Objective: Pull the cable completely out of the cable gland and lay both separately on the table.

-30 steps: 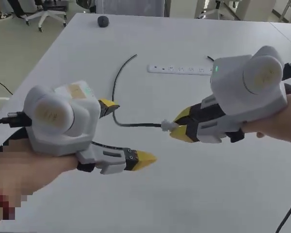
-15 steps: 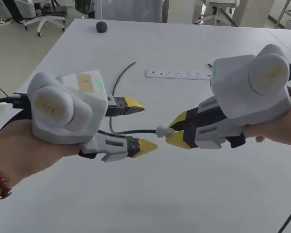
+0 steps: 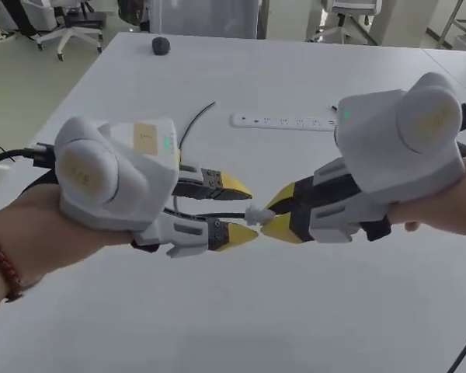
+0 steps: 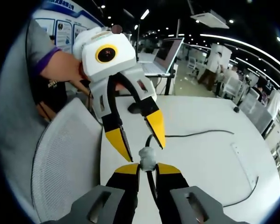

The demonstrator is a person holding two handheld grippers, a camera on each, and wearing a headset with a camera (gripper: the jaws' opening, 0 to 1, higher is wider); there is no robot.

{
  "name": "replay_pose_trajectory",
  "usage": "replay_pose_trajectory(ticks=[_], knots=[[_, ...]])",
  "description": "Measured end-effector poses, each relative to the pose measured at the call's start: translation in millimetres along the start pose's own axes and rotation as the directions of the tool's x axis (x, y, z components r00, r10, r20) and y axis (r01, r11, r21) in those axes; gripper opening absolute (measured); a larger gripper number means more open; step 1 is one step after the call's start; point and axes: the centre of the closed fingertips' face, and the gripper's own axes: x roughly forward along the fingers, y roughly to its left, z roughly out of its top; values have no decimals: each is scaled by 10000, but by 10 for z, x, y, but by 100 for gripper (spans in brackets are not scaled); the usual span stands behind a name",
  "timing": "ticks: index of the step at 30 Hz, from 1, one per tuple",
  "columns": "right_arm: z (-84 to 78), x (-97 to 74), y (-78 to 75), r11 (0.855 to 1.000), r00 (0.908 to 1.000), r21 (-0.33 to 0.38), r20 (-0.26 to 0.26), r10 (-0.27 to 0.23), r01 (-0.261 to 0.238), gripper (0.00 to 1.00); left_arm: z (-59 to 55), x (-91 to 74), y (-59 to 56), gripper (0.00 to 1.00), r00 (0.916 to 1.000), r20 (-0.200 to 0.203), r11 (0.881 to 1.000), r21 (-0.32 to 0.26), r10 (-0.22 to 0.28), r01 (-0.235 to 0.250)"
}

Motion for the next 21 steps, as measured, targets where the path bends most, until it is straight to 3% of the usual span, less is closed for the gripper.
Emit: replay_pose_trajectory(ticks=[4, 9, 13, 18, 21], knots=[[11, -17, 18, 9999, 9999, 90, 61, 87, -87, 8, -22, -27, -10, 25, 9998, -50, 9995, 267, -175, 176], [25, -26, 58, 9994, 9996, 245, 120, 246, -249, 8, -19, -56, -60, 23, 9987, -202, 9911, 1240, -460, 482], [65, -18, 92, 9990, 9992, 278, 195, 356, -361, 8, -29, -38, -83, 23, 9974, -477, 9865, 1518, -546, 612], [78, -6, 122, 9987, 9989, 249, 168, 438, -442, 8, 8, -31, -82, 19, 9972, -448, 9806, 1842, -593, 666], [74, -8, 135, 9986, 9988, 253, 145, 471, -475, 8, -33, -30, -89, 18, 9959, -647, 9765, 2021, -626, 745]])
